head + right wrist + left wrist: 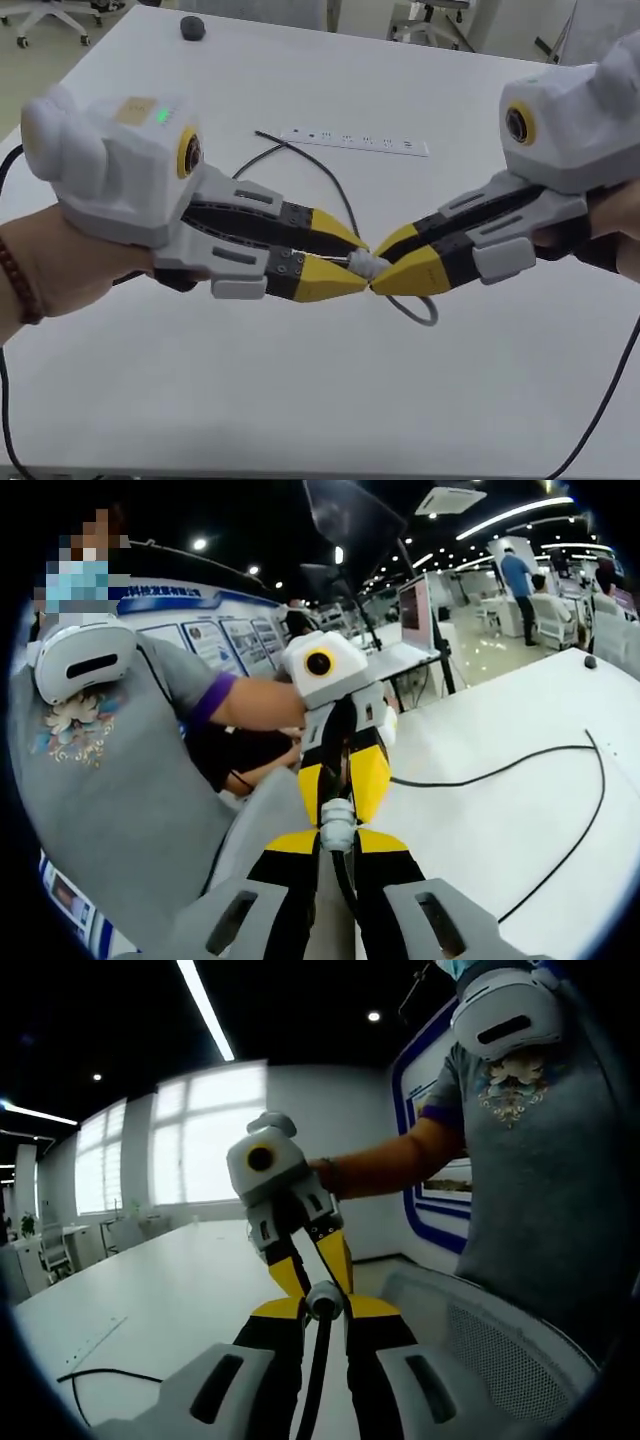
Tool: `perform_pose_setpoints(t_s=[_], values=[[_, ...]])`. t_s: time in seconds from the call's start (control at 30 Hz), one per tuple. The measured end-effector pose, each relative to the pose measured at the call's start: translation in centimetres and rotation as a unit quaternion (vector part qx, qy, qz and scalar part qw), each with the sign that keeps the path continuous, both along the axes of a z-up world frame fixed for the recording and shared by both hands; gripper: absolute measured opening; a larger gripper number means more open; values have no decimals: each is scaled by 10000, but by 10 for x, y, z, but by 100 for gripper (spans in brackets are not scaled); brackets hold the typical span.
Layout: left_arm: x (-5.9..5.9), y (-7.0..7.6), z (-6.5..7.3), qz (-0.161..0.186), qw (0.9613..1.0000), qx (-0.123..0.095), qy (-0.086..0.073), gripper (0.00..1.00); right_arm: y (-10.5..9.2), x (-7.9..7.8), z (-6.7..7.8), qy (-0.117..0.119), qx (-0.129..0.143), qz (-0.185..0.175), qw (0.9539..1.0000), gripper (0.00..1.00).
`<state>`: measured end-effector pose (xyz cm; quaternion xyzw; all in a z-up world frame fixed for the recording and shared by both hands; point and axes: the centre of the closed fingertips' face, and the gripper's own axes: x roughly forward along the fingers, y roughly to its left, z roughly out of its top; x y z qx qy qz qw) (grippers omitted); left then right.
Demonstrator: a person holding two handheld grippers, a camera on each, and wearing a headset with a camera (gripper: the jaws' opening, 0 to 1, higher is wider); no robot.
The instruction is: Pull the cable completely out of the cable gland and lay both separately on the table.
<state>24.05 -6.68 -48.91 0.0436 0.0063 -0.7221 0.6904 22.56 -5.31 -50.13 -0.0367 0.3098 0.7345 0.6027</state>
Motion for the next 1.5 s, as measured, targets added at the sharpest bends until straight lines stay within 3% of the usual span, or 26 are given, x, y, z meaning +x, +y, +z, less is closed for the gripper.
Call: perform_pose_setpoints(t_s=[0.4, 0.73, 0.83, 0.97, 1.03, 1.17, 1.27, 1.5], values=[[4, 0, -2, 234, 9997, 73, -2, 14, 0, 5, -1, -6, 89, -83, 9999, 8], [10, 4, -1, 402, 9991, 101, -45, 14, -3, 15, 5, -24, 172, -365, 9992, 9], [10, 8, 2, 449, 9989, 82, -71, 14, -6, 18, 10, 40, 280, -493, 9984, 8], [9, 13, 5, 470, 9987, 95, -150, 14, -15, 21, 13, 312, 391, -664, 9965, 10], [9, 14, 6, 450, 9988, 125, -165, 14, -14, 18, 13, 389, 328, -554, 9972, 10], [9, 14, 4, 428, 9986, 224, -208, 14, -3, 18, 18, 304, 257, -356, 9986, 12], [8, 13, 3, 410, 9986, 244, -205, 14, -1, 19, 8, 247, -8, -227, 9994, 12], [4, 14, 3, 367, 9986, 285, -262, 14, -1, 25, 4, 314, -79, -102, 9994, 9]])
